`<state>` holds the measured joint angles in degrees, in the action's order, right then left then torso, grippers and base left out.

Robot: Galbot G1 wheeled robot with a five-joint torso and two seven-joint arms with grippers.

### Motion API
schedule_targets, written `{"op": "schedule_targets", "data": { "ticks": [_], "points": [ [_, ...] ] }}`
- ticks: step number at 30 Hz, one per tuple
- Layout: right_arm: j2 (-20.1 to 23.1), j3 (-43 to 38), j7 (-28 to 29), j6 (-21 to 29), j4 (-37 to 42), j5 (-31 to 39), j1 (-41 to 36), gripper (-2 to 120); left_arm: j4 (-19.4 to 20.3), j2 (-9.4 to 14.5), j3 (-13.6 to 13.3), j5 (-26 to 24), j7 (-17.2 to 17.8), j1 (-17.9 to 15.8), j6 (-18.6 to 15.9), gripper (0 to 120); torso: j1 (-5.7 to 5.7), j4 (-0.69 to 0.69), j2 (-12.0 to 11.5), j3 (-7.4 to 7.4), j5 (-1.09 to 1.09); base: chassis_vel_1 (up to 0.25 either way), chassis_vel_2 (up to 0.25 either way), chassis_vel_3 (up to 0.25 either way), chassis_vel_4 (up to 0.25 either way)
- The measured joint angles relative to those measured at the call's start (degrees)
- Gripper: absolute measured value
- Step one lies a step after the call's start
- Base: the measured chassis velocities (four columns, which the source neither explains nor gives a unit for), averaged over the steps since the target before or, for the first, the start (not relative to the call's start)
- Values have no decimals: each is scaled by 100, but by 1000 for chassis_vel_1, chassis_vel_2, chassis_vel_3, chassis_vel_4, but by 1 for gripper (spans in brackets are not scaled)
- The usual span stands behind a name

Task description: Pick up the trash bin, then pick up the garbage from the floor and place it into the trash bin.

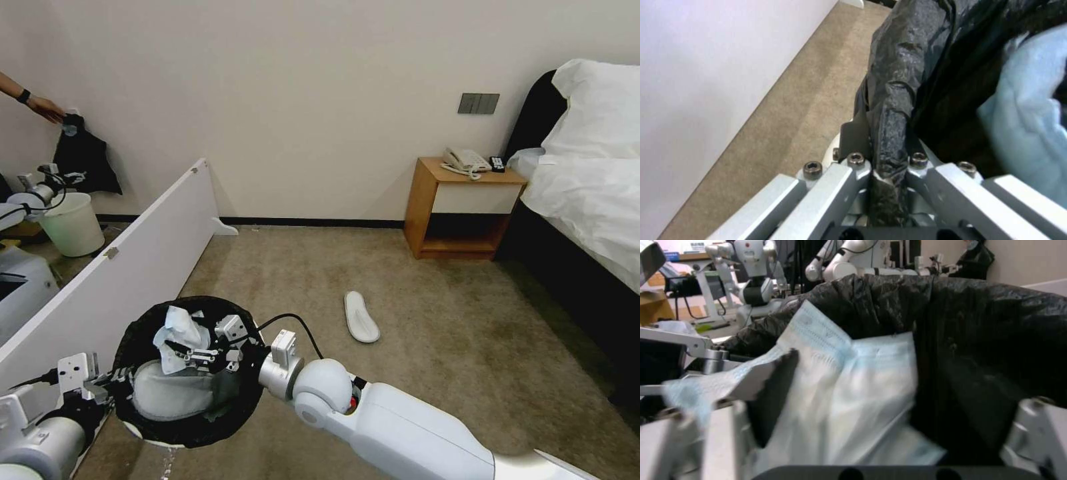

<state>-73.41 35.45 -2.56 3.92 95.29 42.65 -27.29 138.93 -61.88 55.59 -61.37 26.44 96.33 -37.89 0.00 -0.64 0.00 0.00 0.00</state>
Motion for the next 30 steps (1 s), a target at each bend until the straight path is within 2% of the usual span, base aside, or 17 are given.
{"op": "schedule_targets", "data": {
  "ticks": [1, 3, 6, 20, 30],
  "points": [
    [0, 0, 0, 0, 0, 0, 0, 86, 0, 0, 0, 0, 0, 0, 0, 2, 0, 0, 0, 0, 0, 0, 0, 0, 0],
    [14, 0, 9, 2, 26, 0, -11, 96, 17, -10, 0, 14, 3, 24, -1, 2, 0, 0, 0, 0, 0, 0, 0, 0, 0],
    [46, -17, 10, 2, 74, 0, -23, 99, 23, -22, 0, 36, 8, 44, -3, 2, 0, 0, 0, 0, 0, 0, 0, 0, 0],
    [128, -190, 23, -31, 303, 196, -122, 100, 36, -44, 33, 40, 32, 73, -19, 2, 0, 0, 0, 0, 0, 0, 0, 0, 0],
    [187, -892, 93, -204, 531, 330, -237, 100, 56, -70, 52, 50, 36, 117, -26, 2, 0, 0, 0, 0, 0, 0, 0, 0, 0]
  ]
}}
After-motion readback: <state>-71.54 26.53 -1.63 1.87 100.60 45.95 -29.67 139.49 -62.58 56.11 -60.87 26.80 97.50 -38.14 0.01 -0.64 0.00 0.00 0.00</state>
